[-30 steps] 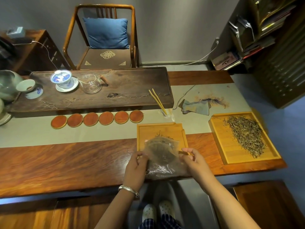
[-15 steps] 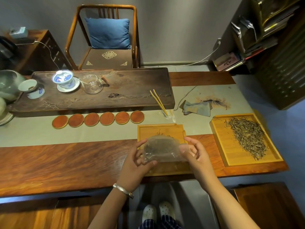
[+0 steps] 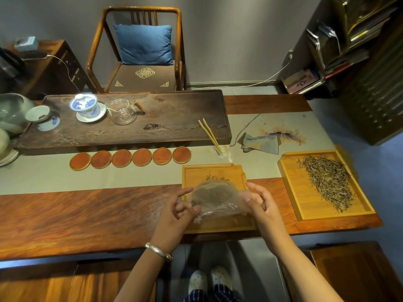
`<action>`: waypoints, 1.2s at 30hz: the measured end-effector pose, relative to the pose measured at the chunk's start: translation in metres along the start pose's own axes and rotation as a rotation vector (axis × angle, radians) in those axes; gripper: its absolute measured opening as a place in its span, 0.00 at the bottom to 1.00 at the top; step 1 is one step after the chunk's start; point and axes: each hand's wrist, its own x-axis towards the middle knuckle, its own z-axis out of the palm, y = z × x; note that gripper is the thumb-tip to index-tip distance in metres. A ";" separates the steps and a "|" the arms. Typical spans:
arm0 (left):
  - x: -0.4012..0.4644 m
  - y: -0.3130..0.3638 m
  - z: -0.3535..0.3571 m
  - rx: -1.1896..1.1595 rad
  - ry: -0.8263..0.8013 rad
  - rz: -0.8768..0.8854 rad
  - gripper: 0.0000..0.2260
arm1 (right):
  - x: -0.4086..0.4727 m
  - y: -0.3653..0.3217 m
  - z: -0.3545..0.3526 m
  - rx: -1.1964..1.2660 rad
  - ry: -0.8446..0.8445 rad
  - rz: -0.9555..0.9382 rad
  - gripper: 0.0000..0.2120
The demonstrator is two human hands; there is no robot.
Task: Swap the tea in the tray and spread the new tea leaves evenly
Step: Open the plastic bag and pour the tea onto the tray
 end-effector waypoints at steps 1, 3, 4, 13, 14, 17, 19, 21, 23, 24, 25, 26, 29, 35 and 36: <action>0.001 -0.001 0.000 -0.010 0.014 0.009 0.18 | 0.000 0.002 -0.001 0.004 0.021 0.022 0.15; 0.005 -0.001 0.001 -0.011 0.031 0.013 0.17 | 0.000 0.007 -0.003 0.006 0.034 0.059 0.15; 0.006 0.000 0.002 -0.009 0.039 0.013 0.17 | -0.001 0.008 -0.003 -0.006 0.030 0.063 0.15; 0.007 -0.006 0.002 0.032 0.064 -0.442 0.19 | -0.001 0.000 0.003 -0.025 0.042 -0.047 0.14; 0.006 -0.006 0.002 0.032 0.046 -0.467 0.19 | -0.001 -0.001 0.004 -0.035 0.034 -0.055 0.15; -0.004 -0.006 0.001 0.062 -0.037 -0.250 0.13 | -0.003 0.003 0.003 -0.044 0.050 -0.049 0.14; -0.006 -0.003 0.001 0.055 -0.056 -0.136 0.09 | -0.005 0.003 0.001 -0.038 0.111 0.036 0.09; -0.004 0.003 0.004 0.026 -0.053 -0.113 0.08 | -0.004 0.004 0.000 -0.035 0.123 0.240 0.14; -0.002 0.009 0.006 0.038 -0.065 -0.095 0.14 | -0.005 0.004 -0.001 -0.059 0.068 0.394 0.22; -0.001 0.012 0.006 0.043 -0.068 -0.082 0.17 | -0.006 0.003 -0.001 -0.068 0.054 0.386 0.21; -0.001 0.014 0.005 0.045 -0.064 -0.072 0.18 | -0.006 0.002 0.000 -0.081 0.044 0.321 0.19; 0.000 0.016 0.005 0.043 -0.058 -0.064 0.18 | -0.007 0.001 0.000 -0.085 0.041 0.238 0.17; 0.000 0.023 0.004 0.060 -0.020 -0.015 0.17 | -0.003 -0.003 0.001 -0.075 0.046 0.040 0.15; 0.001 0.042 0.001 0.075 0.084 0.058 0.09 | 0.003 -0.019 0.000 -0.081 0.044 -0.157 0.16; 0.002 0.044 0.000 0.087 0.101 0.055 0.09 | 0.003 -0.022 0.001 -0.085 0.037 -0.169 0.18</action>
